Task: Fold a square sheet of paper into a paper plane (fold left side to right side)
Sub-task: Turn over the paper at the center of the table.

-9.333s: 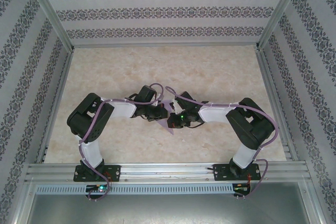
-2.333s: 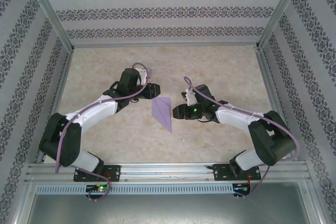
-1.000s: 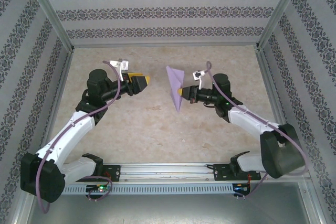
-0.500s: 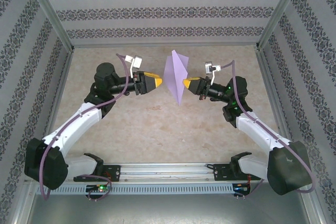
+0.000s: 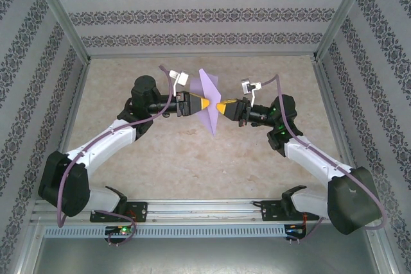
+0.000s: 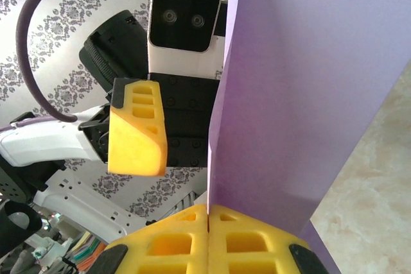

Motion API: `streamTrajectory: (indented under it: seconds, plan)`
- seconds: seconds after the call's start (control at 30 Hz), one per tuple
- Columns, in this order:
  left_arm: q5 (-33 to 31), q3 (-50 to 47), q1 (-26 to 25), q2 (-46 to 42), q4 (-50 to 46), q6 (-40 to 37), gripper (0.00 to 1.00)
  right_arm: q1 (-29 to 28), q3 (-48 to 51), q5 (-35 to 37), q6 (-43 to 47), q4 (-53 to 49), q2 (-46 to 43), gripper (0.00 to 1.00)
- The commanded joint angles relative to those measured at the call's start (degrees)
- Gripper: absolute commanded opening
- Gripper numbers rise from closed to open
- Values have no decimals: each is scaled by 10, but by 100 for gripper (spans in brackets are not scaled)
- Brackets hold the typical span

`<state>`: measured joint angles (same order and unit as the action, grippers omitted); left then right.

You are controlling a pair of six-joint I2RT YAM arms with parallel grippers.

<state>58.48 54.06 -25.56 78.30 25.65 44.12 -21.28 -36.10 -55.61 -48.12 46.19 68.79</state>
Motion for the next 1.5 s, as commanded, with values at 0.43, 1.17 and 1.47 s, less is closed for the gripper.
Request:
streamTrajectory:
  seconds: [0.43, 1.17, 1.47]
  plan:
    - [-5, 15, -8, 13, 52, 11, 12, -3, -7, -6, -4, 30, -4, 3]
    - [-17, 1, -8, 16, 80, 22, 6, -3, 68, 90, 39, -105, -111, 86]
    - [-12, -8, -9, 25, 96, 32, 5, -44, 16, 92, 46, -94, -52, 76]
